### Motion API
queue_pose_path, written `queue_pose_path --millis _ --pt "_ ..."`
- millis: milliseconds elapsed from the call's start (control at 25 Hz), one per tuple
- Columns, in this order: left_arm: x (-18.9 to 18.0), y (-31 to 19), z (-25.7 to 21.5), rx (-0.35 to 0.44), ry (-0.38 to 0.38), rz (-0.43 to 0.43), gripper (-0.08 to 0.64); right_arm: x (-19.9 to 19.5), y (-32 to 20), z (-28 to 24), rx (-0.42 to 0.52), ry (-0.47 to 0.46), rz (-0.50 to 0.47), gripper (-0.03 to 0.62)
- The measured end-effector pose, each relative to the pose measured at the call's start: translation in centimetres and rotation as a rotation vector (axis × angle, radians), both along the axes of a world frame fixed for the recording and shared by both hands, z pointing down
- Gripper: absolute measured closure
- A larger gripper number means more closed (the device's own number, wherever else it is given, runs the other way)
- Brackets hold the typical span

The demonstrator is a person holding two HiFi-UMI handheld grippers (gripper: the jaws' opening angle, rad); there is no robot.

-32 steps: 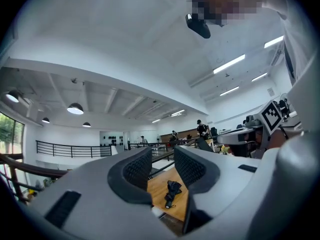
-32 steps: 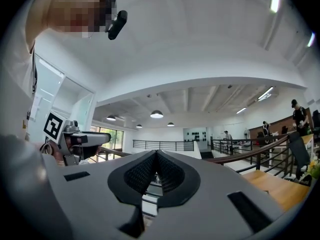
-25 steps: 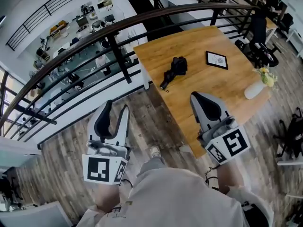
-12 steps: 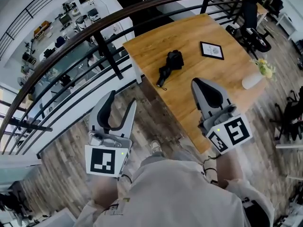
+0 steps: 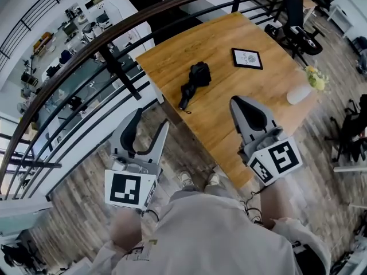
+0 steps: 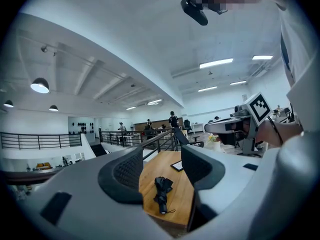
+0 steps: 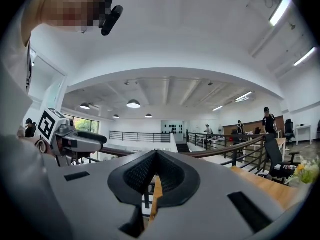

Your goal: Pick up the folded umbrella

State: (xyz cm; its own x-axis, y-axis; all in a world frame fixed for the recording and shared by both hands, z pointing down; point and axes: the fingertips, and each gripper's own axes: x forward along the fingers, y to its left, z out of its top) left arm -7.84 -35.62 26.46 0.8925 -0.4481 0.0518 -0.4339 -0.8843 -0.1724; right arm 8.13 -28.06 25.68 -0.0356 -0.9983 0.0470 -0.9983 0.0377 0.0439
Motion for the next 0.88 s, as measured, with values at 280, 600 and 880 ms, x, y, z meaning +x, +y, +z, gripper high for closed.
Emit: queue_pose_path --millis 280,600,880 --pt "5.3 -1.4 2.0 -0.005 -0.058 0.01 0.298 4.1 -0.4 1.6 -0.028 -0.032 0.044 0.565" --pt "11.9 -6.0 6.4 -0.028 -0.101 0.096 0.275 9.0 -1.9 5.5 -0.055 -0.08 0.142 0.565" --pt "17.3 -9.9 12.6 -0.119 -0.141 0.107 0.275 12.9 -3.9 9.2 -0.105 -0.097 0.181 0.565"
